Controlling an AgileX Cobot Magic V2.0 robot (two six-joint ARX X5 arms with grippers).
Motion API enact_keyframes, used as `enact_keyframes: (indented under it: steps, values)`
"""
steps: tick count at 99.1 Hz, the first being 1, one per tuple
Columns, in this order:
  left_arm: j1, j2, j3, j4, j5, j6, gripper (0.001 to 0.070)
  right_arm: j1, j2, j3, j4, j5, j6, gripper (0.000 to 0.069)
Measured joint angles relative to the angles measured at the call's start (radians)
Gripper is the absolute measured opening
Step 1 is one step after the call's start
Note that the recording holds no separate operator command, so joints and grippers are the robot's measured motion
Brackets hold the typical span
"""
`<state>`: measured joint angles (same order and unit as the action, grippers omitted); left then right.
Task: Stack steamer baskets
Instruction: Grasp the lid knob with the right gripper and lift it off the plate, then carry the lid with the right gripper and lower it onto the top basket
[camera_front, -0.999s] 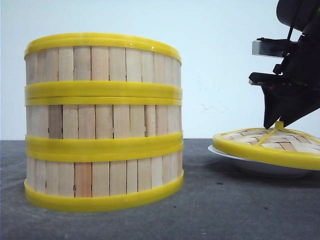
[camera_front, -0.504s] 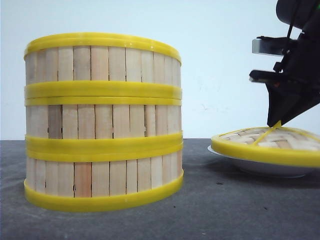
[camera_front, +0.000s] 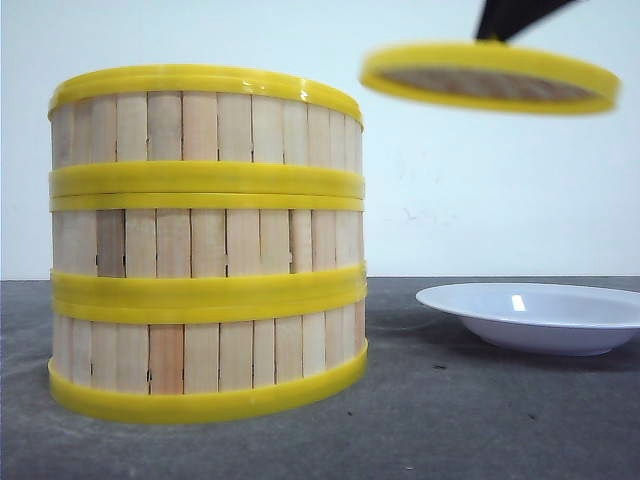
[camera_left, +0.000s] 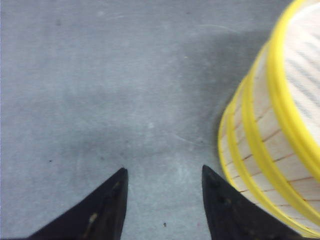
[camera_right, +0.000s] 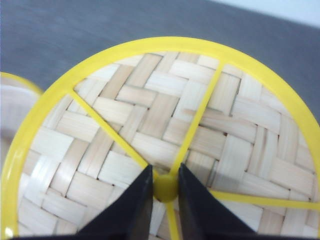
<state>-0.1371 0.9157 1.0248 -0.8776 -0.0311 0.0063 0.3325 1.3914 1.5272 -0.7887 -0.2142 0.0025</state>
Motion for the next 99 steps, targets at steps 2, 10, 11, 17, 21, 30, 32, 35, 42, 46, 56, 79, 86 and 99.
enact_keyframes:
  steps: [2, 10, 11, 17, 21, 30, 32, 35, 42, 46, 56, 79, 86, 99]
  values:
    - [0.000, 0.000, 0.000, 0.000, -0.002, 0.000, 0.0276, 0.013, 0.001, 0.016, -0.008, 0.000, 0.000, 0.0057]
    - [0.000, 0.000, 0.000, 0.000, -0.007, 0.000, 0.0276, 0.069, 0.016, 0.076, -0.040, -0.001, 0.000, 0.0057]
    - [0.000, 0.000, 0.000, 0.000, -0.008, 0.000, 0.0276, 0.076, 0.019, 0.083, -0.042, -0.001, 0.000, 0.0057]
    - [0.000, 0.000, 0.000, 0.002, -0.010, 0.000, 0.0276, 0.122, 0.042, 0.123, -0.057, -0.001, 0.000, 0.0057]
    - [0.000, 0.000, 0.000, 0.005, -0.012, 0.000, 0.0276, 0.154, 0.061, 0.146, -0.067, -0.001, 0.000, 0.0057]
    - [0.000, 0.000, 0.000, 0.008, -0.013, 0.000, 0.0276, 0.227, 0.110, 0.189, -0.077, -0.002, -0.003, 0.0057]
    - [0.000, 0.000, 0.000, 0.008, -0.014, 0.000, 0.0276, 0.241, 0.121, 0.197, -0.078, -0.002, -0.003, 0.0057]
    - [0.000, 0.000, 0.000, 0.008, -0.014, 0.000, 0.0276, 0.262, 0.140, 0.208, -0.080, -0.002, -0.005, 0.0057]
    - [0.000, 0.000, 0.000, 0.016, -0.014, -0.001, 0.0276, 0.308, 0.183, 0.236, -0.086, -0.002, -0.007, 0.0057]
    - [0.000, 0.000, 0.000, 0.021, -0.015, -0.001, 0.0276, 0.328, 0.205, 0.248, -0.085, -0.002, -0.007, 0.0057]
    - [0.000, 0.000, 0.000, 0.028, -0.015, -0.005, 0.0276, 0.372, 0.259, 0.283, -0.087, -0.003, -0.013, 0.0057]
    - [0.001, 0.000, 0.000, 0.031, -0.015, -0.010, 0.0276, 0.435, 0.342, 0.327, -0.083, -0.002, -0.030, 0.0057]
    - [0.000, 0.000, 0.000, 0.031, -0.015, -0.010, 0.0276, 0.446, 0.355, 0.327, -0.083, -0.001, -0.033, 0.0057]
    - [0.001, 0.000, 0.000, 0.034, -0.015, -0.010, 0.0276, 0.466, 0.378, 0.327, -0.083, 0.002, -0.038, 0.0057]
